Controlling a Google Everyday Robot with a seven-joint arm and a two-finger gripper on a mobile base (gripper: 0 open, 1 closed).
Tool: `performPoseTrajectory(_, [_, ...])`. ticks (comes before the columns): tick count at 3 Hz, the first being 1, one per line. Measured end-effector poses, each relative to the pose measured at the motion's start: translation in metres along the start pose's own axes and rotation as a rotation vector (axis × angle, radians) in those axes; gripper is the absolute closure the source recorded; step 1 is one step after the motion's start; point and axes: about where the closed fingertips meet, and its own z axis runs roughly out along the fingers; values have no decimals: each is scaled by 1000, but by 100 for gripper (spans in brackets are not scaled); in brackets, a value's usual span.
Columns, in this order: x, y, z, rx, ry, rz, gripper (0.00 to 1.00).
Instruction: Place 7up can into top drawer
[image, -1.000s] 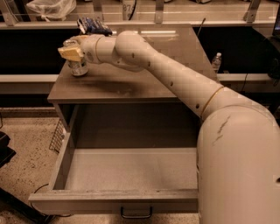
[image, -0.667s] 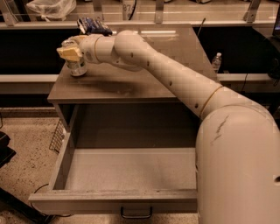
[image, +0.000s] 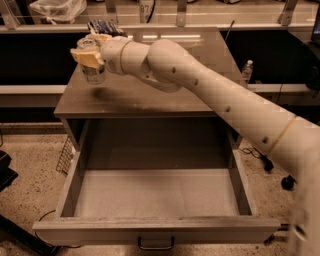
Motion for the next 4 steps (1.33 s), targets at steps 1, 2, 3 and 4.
performPoseTrajectory(1, [5,22,-39,61,22,28,100])
performPoseTrajectory(2, [23,67,-93,151,46,126,100])
performPoseTrajectory(3, [53,111,-131,181,95,176,100])
performPoseTrajectory(4, [101,145,-154,187,163,221,100])
